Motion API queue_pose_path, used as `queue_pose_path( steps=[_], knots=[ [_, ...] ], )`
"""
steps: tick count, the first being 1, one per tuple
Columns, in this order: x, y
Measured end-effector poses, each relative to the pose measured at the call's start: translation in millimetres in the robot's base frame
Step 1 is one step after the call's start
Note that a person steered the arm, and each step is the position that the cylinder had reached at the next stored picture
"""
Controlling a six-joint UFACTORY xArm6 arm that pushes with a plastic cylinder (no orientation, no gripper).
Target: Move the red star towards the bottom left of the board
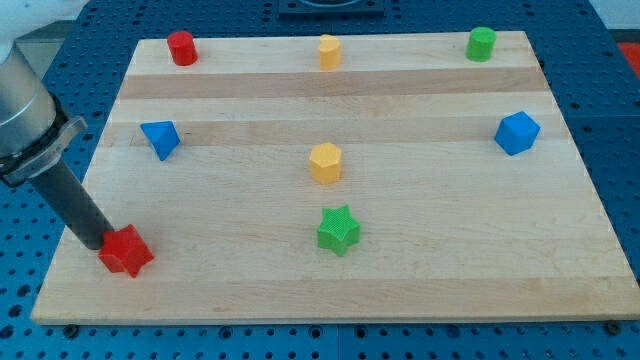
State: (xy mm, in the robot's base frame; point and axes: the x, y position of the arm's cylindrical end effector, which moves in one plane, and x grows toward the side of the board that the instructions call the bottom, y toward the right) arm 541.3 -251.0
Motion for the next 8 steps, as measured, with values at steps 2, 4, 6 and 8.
queue_pose_path(
  steps=[2,4,6,8],
  knots=[
    [3,8],
    [1,9],
    [-14,13],
    [-38,71]
  ],
)
